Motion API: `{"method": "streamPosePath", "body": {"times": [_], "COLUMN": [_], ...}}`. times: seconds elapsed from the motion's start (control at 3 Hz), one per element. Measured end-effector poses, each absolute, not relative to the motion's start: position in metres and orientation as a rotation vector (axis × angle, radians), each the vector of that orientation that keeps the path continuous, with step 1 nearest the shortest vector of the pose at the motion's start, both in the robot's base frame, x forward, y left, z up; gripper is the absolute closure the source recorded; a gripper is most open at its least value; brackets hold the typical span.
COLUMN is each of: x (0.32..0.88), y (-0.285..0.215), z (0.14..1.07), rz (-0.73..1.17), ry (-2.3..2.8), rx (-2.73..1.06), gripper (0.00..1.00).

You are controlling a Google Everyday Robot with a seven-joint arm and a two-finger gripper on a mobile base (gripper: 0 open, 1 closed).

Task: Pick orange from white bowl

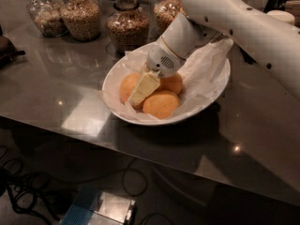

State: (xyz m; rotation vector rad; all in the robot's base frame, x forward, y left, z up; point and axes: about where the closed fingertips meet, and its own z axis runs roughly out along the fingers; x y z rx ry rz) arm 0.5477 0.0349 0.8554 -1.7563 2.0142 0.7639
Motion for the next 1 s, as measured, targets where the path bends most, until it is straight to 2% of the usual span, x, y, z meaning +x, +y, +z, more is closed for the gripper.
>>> {"method": "streamPosePath", "body": {"times": [0.33,1.0], "x": [0.5496,0.5448], "y": [0.0350,0.0306], "z": [0.8537,0.8567], "rz": [0.758,0.763], "ry": [2.032,2.000], "rx": [-1.742,-1.713], "gripper": [1.00,1.00]}}
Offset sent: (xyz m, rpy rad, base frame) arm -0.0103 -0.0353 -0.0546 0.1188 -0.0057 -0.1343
